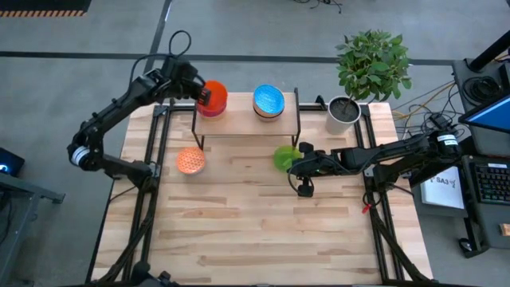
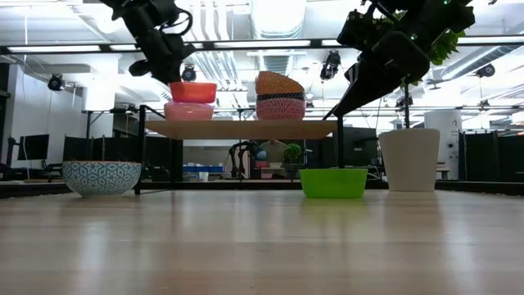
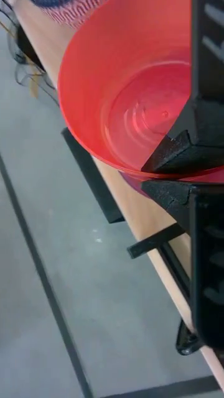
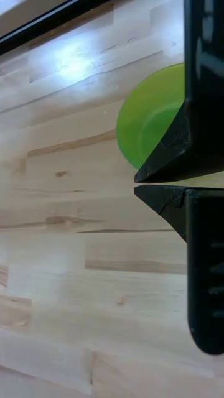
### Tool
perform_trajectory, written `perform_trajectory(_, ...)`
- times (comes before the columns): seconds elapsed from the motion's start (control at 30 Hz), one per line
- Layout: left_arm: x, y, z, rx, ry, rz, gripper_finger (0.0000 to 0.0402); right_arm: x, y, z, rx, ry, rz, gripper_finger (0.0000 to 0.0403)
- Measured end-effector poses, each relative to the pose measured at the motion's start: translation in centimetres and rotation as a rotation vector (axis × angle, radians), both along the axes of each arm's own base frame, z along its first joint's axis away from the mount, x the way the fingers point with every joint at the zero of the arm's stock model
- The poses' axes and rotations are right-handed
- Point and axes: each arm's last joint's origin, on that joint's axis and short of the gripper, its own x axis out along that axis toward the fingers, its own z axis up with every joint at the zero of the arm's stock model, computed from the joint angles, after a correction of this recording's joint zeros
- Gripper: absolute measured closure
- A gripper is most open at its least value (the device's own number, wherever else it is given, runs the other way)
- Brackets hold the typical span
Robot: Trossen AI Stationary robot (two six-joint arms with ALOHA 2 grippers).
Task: Place and stack bowls onto a shelf
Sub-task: Stack the orange bowl on top of the violet bowl on the shelf
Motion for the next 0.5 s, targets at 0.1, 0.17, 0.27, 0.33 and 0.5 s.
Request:
perform_trajectory(0.1,0.06,0.10,-0.19,-0.022,0.025,0.004,0.0401,-0.01,0.00,-0.01,0.000,0.001,0.000,0.0394)
perform_trajectory(0.17,0.01,0.11,-0.20,-0.017,0.034,0.016,0.0397,-0.01,0.00,-0.01,0.000,0.001,0.000,0.0394)
perform_trajectory(0.27,-0.24,0.05,-0.39,-0.014,0.069,0.061,0.0385,-0.01,0.00,-0.01,0.000,0.002,0.000,0.0394)
perform_trajectory(0.33,-0.30,0.05,-0.40,-0.008,0.081,0.074,0.0376,-0.01,-0.01,-0.01,0.000,0.001,0.000,0.0394)
perform_trajectory(0.5,-0.33,-0.05,-0.32,-0.002,0.085,0.071,0.0351,-0.01,-0.01,-0.01,0.000,0.001,0.000,0.0394)
